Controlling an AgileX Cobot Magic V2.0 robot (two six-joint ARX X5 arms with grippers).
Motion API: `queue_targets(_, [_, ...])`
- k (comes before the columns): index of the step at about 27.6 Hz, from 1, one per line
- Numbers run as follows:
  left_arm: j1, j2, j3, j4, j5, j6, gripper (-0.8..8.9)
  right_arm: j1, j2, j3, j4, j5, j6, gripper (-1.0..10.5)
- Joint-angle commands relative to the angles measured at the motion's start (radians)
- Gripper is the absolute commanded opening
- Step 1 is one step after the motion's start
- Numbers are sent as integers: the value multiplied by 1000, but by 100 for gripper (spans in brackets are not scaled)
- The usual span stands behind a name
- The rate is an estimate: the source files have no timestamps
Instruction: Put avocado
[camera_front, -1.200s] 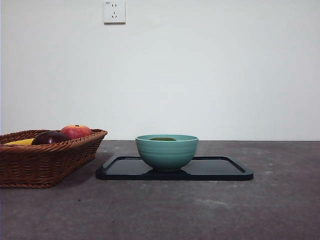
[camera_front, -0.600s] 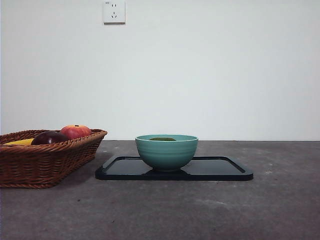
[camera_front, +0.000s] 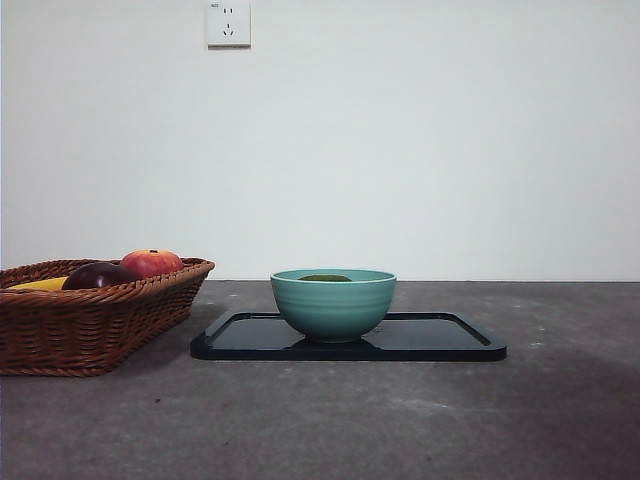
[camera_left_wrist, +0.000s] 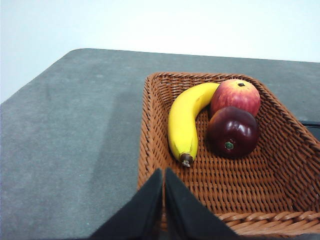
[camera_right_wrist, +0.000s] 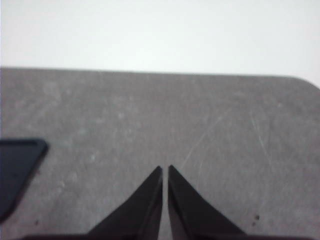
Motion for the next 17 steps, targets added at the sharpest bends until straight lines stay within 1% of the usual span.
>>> queue_targets(1, [-1,-2,-21,-7,4,-2,6,-1,-21,-51,24,-6,-10,12])
queue_targets(4, [-1,-2,-21,-7,4,-2,6,-3,-46,-88,3,-21,-13,12])
queue_targets(11, [-1,-2,-21,-7,4,-2,6,-4,-100,-88,-21,-19,-51,12])
queue_targets(17, [-1,-2,-21,-7,4,-2,6,-4,-135,-88,-99,-19,-68,12])
